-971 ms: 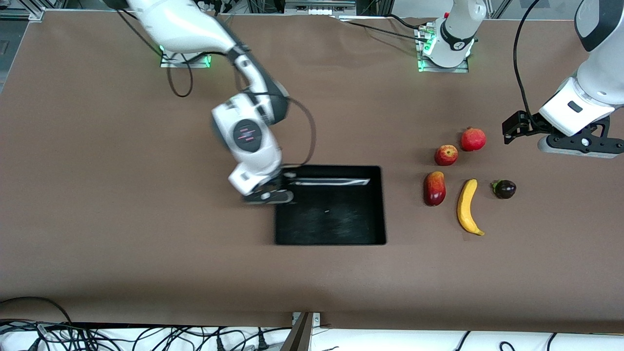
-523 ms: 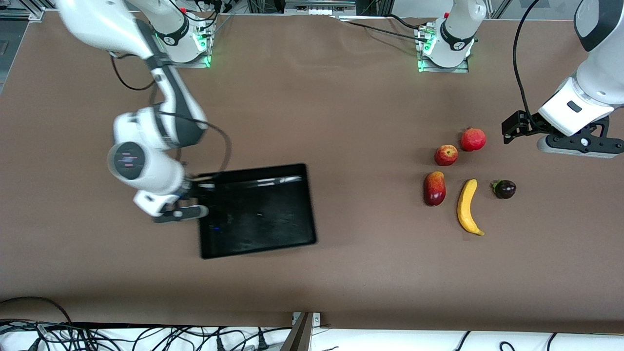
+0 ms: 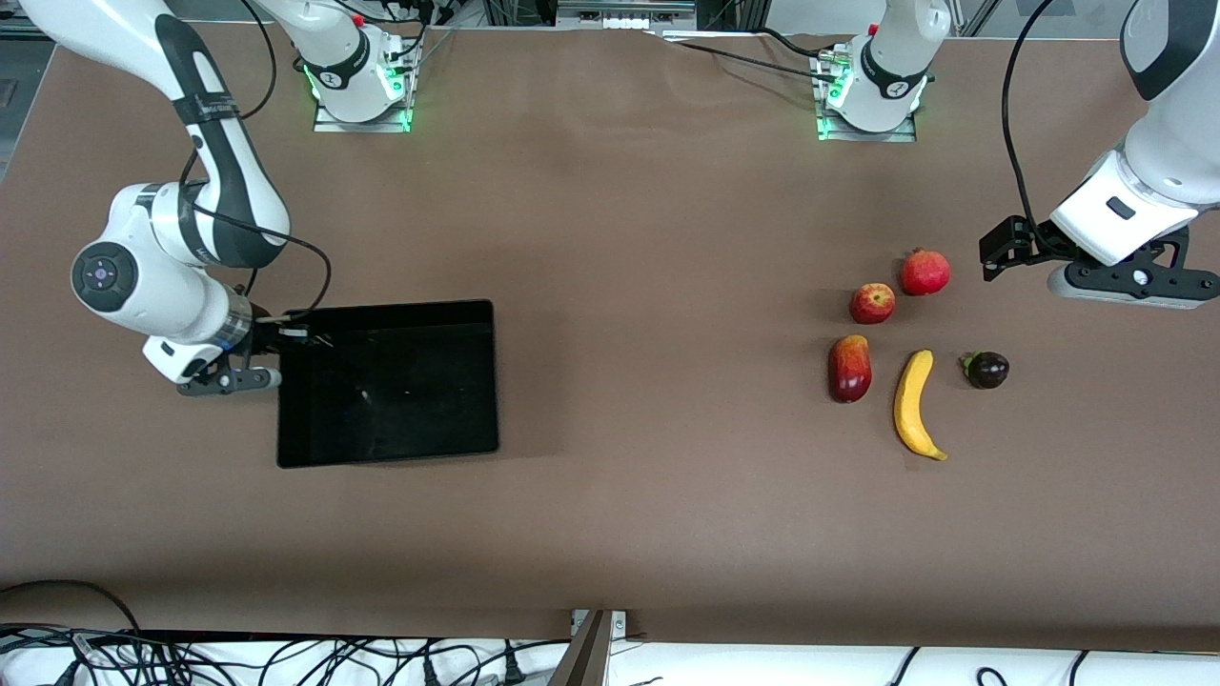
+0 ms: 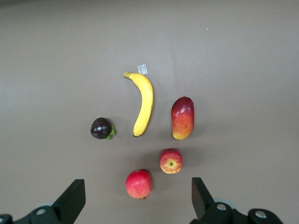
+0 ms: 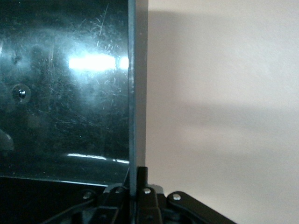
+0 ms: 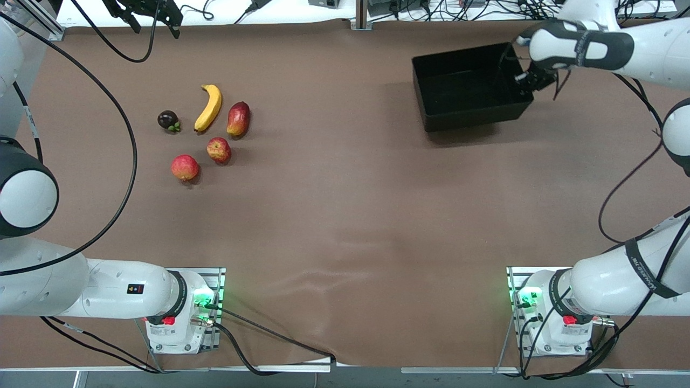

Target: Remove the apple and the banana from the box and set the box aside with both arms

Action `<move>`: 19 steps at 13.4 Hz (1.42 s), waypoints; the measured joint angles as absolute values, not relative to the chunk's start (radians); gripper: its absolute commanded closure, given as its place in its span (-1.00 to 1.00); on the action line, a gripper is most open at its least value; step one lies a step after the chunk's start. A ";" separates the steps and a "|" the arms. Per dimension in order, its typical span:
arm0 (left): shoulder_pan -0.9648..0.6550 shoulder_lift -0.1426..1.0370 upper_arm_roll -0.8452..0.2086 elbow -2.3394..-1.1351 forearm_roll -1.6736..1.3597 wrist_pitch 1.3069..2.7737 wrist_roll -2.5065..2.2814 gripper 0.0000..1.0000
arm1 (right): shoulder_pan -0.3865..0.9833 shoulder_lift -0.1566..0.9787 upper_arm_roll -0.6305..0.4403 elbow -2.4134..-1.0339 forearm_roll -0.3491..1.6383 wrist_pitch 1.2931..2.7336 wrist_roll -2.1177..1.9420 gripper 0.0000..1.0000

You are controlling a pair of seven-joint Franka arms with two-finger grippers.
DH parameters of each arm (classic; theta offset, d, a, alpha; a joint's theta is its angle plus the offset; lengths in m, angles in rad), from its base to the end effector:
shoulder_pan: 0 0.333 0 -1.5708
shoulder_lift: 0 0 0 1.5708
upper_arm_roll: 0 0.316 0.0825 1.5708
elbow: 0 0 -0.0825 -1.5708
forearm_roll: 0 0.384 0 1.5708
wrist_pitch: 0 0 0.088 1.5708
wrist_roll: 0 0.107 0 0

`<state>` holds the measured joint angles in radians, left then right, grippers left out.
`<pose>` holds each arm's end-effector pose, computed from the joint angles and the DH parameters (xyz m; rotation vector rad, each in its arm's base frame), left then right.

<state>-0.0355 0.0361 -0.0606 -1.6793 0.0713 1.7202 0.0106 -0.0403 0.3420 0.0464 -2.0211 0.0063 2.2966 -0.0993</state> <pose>0.5723 -0.0480 0.5658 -3.0682 0.1799 -0.0120 0.5928 0.0031 0.2752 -3.1129 -0.1540 0.1016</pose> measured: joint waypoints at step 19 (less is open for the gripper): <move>-0.049 0.036 -0.065 -1.674 0.071 1.703 0.009 -1.00 | -0.083 0.176 0.104 -1.663 0.042 1.775 -0.168 -1.00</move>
